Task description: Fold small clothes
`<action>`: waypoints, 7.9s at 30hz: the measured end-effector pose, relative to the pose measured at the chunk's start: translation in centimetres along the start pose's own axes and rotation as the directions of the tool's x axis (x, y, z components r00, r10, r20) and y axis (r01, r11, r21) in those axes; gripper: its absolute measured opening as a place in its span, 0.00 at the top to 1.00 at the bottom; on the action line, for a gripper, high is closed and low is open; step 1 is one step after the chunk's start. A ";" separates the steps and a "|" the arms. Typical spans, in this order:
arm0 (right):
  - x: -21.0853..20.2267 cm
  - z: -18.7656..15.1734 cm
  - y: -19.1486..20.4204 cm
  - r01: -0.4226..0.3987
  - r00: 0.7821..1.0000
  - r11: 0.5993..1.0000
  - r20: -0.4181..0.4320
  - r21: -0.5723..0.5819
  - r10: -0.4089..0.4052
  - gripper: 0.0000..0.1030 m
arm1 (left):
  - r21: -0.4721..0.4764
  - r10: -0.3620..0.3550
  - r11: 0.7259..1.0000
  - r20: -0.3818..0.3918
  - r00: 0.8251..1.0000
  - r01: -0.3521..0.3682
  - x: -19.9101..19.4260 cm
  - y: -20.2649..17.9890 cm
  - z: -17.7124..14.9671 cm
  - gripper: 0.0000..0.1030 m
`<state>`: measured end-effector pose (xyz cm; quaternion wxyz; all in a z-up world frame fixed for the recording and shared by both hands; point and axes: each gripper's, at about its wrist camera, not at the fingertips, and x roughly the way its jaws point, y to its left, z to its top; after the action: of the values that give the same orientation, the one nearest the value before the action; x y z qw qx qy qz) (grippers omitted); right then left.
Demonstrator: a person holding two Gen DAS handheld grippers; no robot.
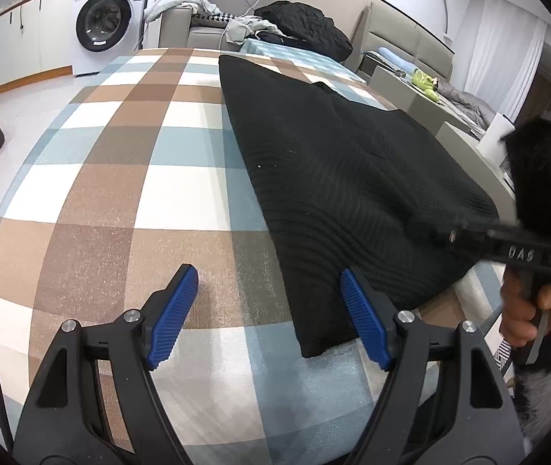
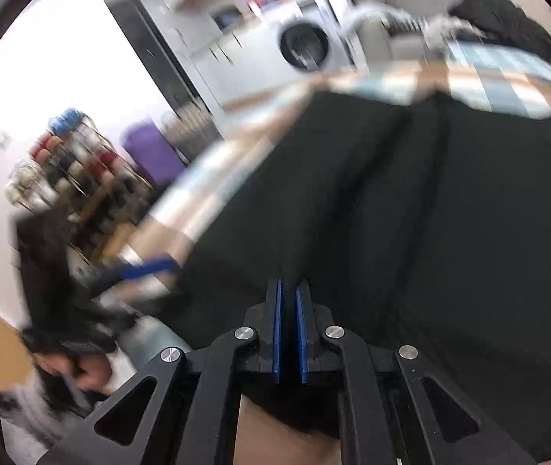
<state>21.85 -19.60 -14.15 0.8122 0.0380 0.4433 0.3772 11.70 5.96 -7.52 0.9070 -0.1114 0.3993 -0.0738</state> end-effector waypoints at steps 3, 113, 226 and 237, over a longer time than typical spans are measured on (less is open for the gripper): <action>-0.4 -0.7 -1.9 -0.098 0.995 0.990 -0.010 0.106 0.100 0.81 | 0.005 0.001 1.000 0.011 1.000 -0.001 -0.2 0.0 0.0 0.28; -0.3 3.8 1.9 0.009 0.996 1.000 0.085 0.021 -0.010 0.92 | -0.072 -0.001 0.997 0.054 0.999 0.005 -0.6 0.3 2.6 0.69; -13.2 -2.2 -13.9 0.292 0.916 0.869 0.146 0.399 -0.374 0.57 | -0.104 -0.155 0.983 -0.041 0.987 0.150 7.3 -3.1 6.1 0.87; -8.6 -1.6 -9.6 0.244 0.956 0.932 0.097 0.268 -0.278 0.67 | -0.113 -0.041 0.993 0.010 0.999 0.042 3.4 0.5 5.1 0.88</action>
<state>23.44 -32.48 -13.02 0.8714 0.1071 0.4338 0.2026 17.80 6.43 -6.66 0.8991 -0.1712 0.3968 -0.0693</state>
